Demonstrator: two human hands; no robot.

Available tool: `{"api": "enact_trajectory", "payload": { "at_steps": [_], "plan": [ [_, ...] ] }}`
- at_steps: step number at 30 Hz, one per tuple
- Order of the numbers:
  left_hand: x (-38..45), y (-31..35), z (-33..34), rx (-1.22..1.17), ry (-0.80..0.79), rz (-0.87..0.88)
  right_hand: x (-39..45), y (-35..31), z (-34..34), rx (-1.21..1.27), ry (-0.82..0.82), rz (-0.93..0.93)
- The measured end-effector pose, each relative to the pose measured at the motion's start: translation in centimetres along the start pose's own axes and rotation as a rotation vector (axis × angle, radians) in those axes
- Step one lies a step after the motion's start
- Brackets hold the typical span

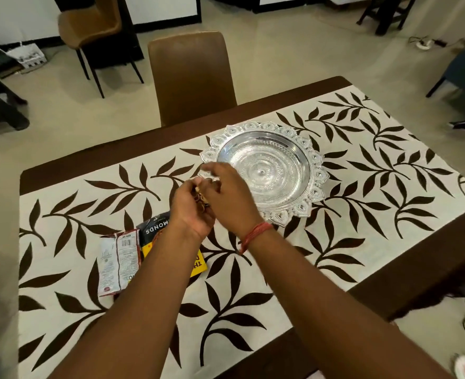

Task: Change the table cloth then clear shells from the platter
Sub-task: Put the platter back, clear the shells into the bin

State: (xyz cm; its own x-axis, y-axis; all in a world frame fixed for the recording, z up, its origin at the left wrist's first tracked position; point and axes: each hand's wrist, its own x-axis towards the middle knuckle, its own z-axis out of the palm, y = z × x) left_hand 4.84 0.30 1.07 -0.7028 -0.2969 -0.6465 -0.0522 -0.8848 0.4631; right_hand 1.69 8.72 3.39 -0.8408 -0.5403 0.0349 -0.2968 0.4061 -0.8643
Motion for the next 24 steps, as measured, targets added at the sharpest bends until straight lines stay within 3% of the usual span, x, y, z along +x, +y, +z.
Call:
{"api": "enact_trajectory", "payload": {
  "at_steps": [5,12,18,24],
  "plan": [
    [-4.0,3.0,-5.8,-0.098,0.082,0.108,-3.3,-2.9,8.9,0.337,0.009,0.187],
    [-14.3,10.4,-18.7,-0.391,0.257,0.345,-10.3,-12.5,23.6,0.651,-0.166,0.217],
    [-23.9,17.3,-35.6,-0.625,0.281,0.518,-19.8,-21.6,39.0,0.831,-0.426,0.289],
    [-32.7,22.8,-54.9,-0.652,0.406,0.666,-31.3,-29.7,55.9,0.939,-0.55,0.393]
  ]
}}
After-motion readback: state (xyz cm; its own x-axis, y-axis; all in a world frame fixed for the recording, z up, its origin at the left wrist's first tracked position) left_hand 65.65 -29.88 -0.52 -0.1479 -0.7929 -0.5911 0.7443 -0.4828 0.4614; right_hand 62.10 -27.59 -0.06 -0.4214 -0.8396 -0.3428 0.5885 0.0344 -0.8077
